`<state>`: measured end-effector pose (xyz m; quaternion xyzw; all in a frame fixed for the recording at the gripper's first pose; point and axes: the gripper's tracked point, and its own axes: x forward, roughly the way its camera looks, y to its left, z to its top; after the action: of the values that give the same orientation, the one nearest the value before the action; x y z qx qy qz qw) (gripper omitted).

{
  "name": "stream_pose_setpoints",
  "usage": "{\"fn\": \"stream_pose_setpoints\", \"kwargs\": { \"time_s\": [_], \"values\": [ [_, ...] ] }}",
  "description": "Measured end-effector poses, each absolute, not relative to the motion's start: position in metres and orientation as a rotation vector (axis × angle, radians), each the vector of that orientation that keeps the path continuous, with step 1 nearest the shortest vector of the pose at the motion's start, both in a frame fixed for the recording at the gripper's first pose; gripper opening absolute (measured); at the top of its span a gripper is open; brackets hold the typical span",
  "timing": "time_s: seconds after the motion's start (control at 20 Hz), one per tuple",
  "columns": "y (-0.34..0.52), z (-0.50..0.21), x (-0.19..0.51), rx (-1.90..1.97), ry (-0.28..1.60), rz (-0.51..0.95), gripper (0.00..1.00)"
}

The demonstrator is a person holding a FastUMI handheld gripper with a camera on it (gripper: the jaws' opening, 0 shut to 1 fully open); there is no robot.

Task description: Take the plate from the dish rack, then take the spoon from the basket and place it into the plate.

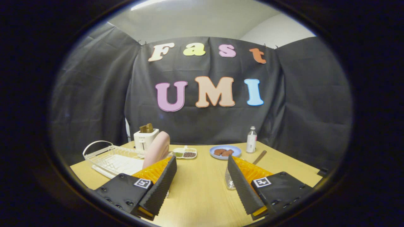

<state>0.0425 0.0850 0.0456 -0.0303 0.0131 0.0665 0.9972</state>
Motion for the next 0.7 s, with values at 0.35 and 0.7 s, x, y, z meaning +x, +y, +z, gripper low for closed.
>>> {"fn": "stream_pose_setpoints", "kwargs": {
  "time_s": [0.35,0.7],
  "values": [
    [0.163,0.061,0.103,-0.057,0.203,0.258,1.00],
    [0.213,0.017,0.152,-0.061,0.465,0.273,1.00]
  ]
}}
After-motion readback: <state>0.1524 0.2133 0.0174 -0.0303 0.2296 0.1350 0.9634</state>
